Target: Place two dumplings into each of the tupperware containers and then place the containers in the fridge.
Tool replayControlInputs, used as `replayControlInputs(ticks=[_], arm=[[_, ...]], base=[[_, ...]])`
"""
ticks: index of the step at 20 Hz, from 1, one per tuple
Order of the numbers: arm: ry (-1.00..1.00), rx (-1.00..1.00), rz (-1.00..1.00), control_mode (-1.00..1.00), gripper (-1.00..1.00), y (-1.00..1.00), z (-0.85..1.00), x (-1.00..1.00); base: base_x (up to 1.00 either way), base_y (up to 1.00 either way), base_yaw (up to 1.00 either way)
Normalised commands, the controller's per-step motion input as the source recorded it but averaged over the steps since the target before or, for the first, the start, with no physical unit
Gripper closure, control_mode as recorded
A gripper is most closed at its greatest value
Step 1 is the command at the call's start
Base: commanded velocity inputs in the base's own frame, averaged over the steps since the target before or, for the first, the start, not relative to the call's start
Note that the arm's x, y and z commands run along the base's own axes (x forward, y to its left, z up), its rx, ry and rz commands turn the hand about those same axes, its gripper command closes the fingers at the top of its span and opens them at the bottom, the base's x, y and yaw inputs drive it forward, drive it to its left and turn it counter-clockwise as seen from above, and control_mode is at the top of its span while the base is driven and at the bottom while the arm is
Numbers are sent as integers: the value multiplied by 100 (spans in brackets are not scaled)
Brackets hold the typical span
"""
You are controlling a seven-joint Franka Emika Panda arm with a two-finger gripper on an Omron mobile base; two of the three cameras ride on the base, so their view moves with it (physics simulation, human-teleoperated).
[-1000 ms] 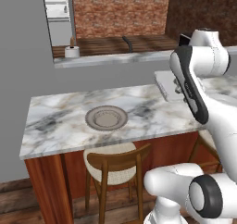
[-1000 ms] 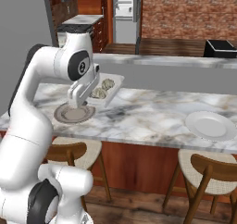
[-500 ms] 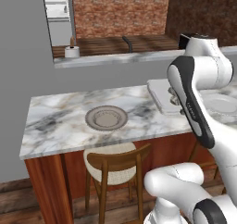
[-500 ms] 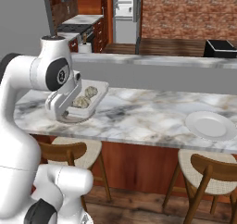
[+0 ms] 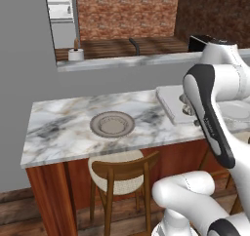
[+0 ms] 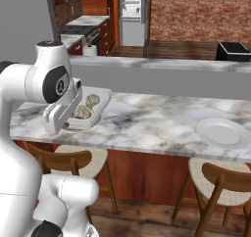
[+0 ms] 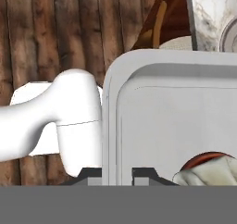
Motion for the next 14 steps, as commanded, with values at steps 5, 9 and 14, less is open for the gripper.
replayControlInputs(ticks=[5, 9, 14], arm=[[3, -1, 12, -100, 100, 9, 0, -14], [1, 0, 3, -100, 100, 8, 0, 0], [0, 0, 0, 100, 100, 1, 0, -13]], base=[[0, 0, 0], [0, 0, 0], [-24, -5, 0]])
